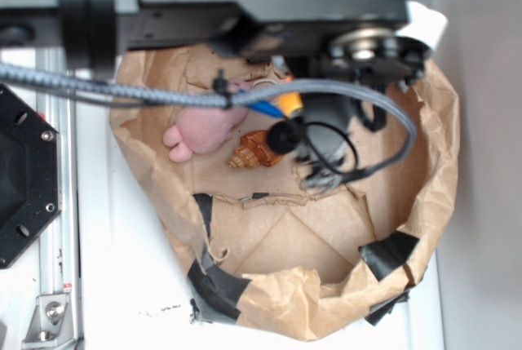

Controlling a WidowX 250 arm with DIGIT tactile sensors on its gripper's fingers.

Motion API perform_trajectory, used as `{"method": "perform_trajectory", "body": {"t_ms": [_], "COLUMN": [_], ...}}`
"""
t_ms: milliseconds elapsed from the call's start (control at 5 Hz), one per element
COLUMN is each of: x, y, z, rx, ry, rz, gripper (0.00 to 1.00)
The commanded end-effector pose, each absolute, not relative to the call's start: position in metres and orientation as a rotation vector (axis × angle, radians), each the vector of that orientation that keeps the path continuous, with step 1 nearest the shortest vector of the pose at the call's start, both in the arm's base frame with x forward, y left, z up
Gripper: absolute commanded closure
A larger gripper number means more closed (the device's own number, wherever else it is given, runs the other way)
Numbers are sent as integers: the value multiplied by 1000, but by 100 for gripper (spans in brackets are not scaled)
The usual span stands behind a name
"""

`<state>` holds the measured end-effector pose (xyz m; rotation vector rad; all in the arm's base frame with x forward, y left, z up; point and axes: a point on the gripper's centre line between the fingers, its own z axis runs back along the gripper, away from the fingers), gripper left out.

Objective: Grab the yellow duck.

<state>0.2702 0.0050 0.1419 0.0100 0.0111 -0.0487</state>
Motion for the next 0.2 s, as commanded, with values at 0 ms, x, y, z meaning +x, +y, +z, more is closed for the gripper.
{"method": "perform_trajectory", "body": {"t_ms": [0], "x": [278], "y": [-8], "z": [163], "rx": [-36], "ry": [-7], "rz": [-135], "gripper": [100]}}
